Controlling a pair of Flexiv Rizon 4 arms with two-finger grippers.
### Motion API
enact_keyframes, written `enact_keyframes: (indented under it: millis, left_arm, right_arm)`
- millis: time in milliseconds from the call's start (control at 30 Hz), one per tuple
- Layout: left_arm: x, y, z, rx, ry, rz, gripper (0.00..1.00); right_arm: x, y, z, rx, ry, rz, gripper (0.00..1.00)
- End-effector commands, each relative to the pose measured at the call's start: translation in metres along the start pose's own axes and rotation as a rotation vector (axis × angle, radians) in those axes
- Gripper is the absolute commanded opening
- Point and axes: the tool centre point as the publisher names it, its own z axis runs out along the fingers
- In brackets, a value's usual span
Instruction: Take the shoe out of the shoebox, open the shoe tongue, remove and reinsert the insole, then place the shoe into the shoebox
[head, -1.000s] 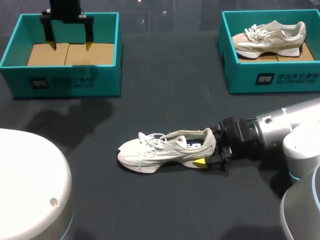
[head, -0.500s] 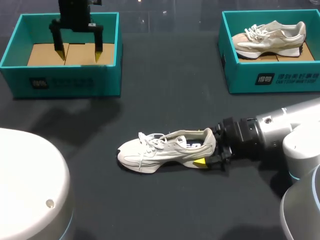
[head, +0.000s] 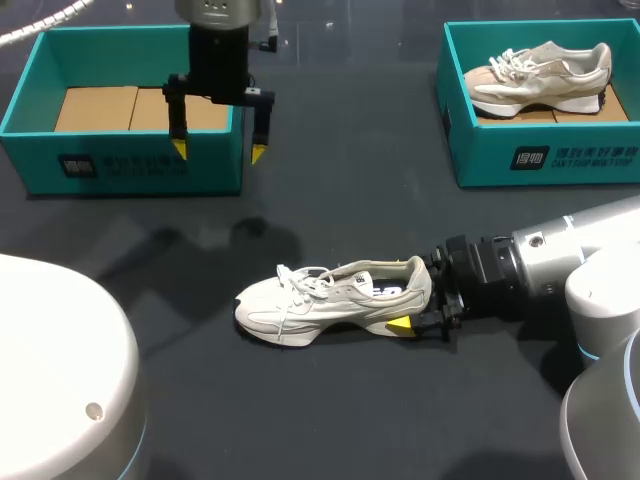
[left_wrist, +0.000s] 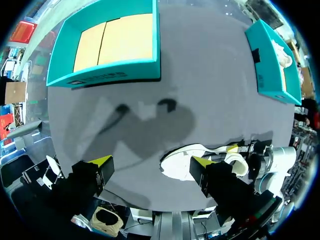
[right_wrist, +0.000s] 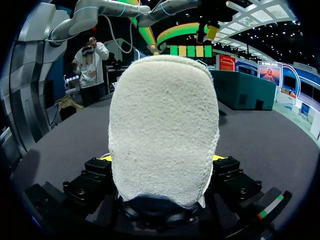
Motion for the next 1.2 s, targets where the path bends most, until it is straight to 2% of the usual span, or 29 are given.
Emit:
enact_keyframes:
  millis: [33, 300, 367, 500, 567, 800, 933, 1067, 1200]
  left_arm:
    - [0.001, -0.001, 0.0, -0.001, -0.004, 0.001, 1.0]
    - [0.001, -0.001, 0.0, -0.001, -0.004, 0.001, 1.0]
    - [0.007, 0.005, 0.007, 0.012, -0.021, 0.004, 1.0]
    - [0.035, 0.027, 0.015, -0.011, -0.014, 0.023, 1.0]
    - [0.049, 0.042, 0.018, 0.022, -0.01, 0.027, 1.0]
    - [0.081, 0.081, 0.029, 0.063, -0.011, 0.108, 1.0]
    - [0.102, 0.099, 0.038, 0.049, -0.026, 0.154, 1.0]
    - [0.131, 0.117, 0.041, 0.044, -0.034, 0.172, 1.0]
    - [0.131, 0.117, 0.041, 0.044, -0.034, 0.172, 1.0]
  right_arm:
    - [0.0, -0.001, 0.003, 0.002, -0.002, 0.001, 0.0]
    - [0.0, -0.001, 0.003, 0.002, -0.002, 0.001, 0.0]
    - [0.0, -0.001, 0.003, 0.002, -0.002, 0.001, 0.0]
    - [0.0, -0.001, 0.003, 0.002, -0.002, 0.001, 0.0]
    - [0.0, -0.001, 0.003, 0.002, -0.002, 0.001, 0.0]
    - [0.0, -0.001, 0.003, 0.002, -0.002, 0.001, 0.0]
    - [0.0, -0.001, 0.003, 0.002, -0.002, 0.001, 0.0]
    - [0.0, -0.001, 0.003, 0.002, -0.002, 0.001, 0.0]
    - [0.0, -0.001, 0.003, 0.002, -0.002, 0.001, 0.0]
